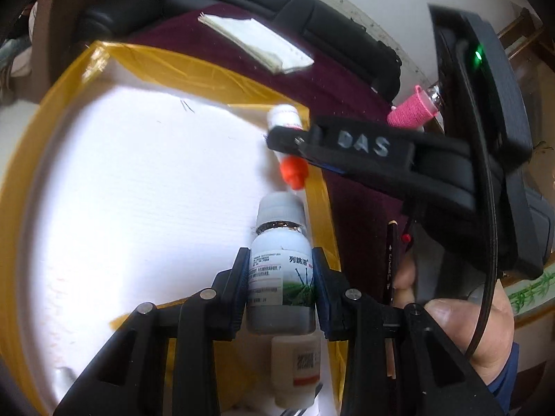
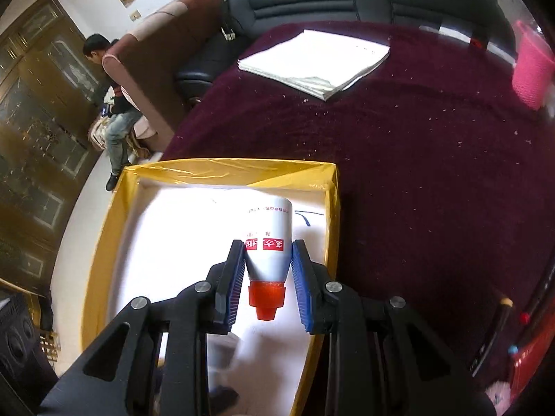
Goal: Organize objects
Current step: 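Carry both bottles into the tray and open both grippers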
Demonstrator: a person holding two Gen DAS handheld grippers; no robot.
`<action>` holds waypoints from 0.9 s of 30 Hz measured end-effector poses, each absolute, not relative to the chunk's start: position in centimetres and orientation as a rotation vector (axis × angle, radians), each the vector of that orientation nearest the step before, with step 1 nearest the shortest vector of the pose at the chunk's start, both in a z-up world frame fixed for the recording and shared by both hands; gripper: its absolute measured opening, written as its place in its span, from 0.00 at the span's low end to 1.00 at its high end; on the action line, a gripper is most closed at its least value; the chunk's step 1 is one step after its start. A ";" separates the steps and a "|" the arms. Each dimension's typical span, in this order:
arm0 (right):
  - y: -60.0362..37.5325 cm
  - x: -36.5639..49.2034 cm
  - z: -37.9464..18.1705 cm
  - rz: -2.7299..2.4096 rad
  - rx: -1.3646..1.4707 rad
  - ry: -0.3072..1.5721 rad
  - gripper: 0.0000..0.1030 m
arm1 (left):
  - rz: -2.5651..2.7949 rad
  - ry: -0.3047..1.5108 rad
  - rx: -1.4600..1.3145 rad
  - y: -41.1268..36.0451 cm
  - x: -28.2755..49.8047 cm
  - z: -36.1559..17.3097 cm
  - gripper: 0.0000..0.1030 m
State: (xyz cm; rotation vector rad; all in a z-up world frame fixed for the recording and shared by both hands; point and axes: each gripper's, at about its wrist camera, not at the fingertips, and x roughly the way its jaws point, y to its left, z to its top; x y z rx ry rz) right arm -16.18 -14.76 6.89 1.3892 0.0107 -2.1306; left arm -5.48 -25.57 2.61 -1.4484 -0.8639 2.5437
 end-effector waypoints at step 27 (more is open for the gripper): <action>-14.7 -15.4 7.7 -2.129 1.391 0.143 0.25 | 2.478 -0.943 -1.427 -25.1 -5.1 2.0 0.29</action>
